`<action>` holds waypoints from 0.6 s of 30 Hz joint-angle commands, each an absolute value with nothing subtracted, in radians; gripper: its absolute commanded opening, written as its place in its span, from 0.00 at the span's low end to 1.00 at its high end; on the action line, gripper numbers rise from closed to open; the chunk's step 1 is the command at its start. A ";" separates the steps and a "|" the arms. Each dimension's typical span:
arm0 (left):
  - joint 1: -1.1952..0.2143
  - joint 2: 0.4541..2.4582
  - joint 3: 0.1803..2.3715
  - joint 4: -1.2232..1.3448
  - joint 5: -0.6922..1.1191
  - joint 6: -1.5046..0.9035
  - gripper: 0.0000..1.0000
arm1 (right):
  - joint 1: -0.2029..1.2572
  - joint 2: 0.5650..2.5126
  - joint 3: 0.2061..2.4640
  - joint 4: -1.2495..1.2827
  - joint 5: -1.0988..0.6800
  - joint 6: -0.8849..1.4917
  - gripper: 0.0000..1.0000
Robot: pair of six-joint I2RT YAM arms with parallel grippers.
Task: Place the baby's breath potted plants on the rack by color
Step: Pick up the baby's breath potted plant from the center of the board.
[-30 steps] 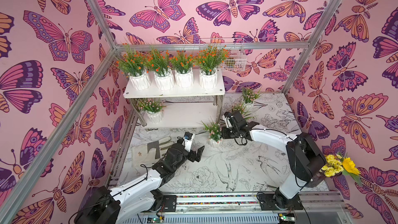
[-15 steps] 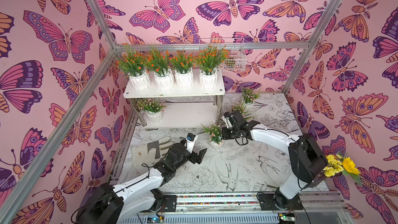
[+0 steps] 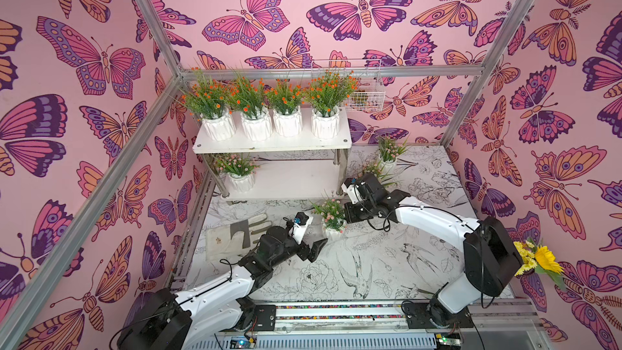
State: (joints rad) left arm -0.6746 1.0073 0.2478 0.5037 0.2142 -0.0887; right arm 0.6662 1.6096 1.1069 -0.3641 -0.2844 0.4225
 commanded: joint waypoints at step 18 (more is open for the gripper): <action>-0.685 1.116 0.302 0.554 0.295 -0.067 0.99 | 0.762 1.540 1.124 -0.339 -0.356 0.427 0.00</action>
State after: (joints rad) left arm -0.6769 1.1004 0.2817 0.5301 0.2684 -0.0830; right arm 0.7547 1.5757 1.1069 -0.3637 -0.3180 0.4191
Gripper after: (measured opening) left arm 0.990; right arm 0.119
